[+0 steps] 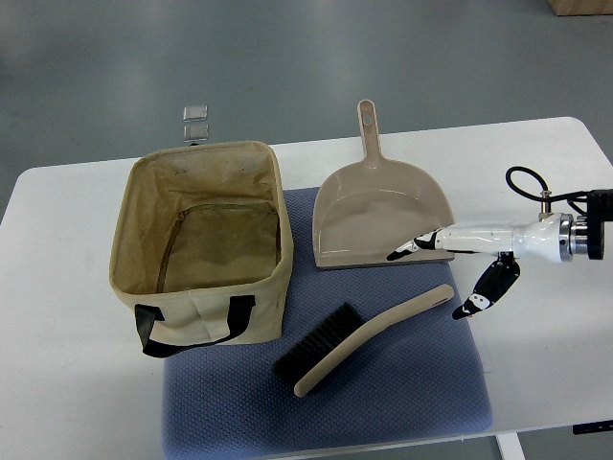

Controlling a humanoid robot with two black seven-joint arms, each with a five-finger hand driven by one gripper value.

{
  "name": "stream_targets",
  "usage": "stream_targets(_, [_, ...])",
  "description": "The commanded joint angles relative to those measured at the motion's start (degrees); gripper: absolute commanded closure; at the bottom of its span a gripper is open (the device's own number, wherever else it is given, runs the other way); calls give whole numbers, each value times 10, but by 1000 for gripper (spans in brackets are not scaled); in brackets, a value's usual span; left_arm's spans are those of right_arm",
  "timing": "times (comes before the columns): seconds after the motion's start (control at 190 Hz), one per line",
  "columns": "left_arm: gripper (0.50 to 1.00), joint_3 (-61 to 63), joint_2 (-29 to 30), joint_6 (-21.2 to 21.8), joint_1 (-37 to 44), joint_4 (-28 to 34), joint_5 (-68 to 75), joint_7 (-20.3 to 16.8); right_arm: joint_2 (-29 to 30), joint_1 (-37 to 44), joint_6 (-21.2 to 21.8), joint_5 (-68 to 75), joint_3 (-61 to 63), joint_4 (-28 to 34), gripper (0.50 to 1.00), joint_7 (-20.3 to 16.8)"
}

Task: Put pink broom in yellow bag with right hand
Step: 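Reach the right hand down toward the beige brush handle, then close the right hand fingers around the brush handle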

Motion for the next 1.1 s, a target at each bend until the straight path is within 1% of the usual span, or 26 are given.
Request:
stream_targets(0.0, [500,0,0,-1,0,1,0,0,19,-24,-27,-65,-2,-3,574,-5])
stream_targets(0.1, [500,0,0,0,0,0,0,0,27,-36,-42,-94,-2,-3,574,-11])
stream_targets(0.299, [500,0,0,-1,0,0,0,0,50,-37,-64,-98,-1,-3,574,-33])
stream_targets(0.515, [500,0,0,0,0,0,0,0,75,-50,-95,-125,-1,-14,587,-50])
stream_targets(0.74, [500,0,0,0,0,0,0,0,85,-61,-135,-160,0,-25,593,-60])
stream_targets(0.887, [500,0,0,0,0,0,0,0,88,-68,-142,-164,0,-24,599,-63])
stream_targets(0.908, [500,0,0,0,0,0,0,0,88,-69,-142,-164,0,-24,605,-63])
stream_targets(0.935, [500,0,0,0,0,0,0,0,89,-69,-142,-164,0,-24,628,-63])
stream_targets(0.987, [500,0,0,0,0,0,0,0,91,-71,-142,-164,0,-24,636,-62])
stream_targets(1.019, [500,0,0,0,0,0,0,0,91,-72,-142,-164,0,-24,652,-62])
stream_targets(1.034, [500,0,0,-1,0,0,0,0,91,-72,-142,-164,0,-24,668,-62])
stream_targets(1.092, [500,0,0,-1,0,0,0,0,92,-73,-142,-164,0,-24,685,-62])
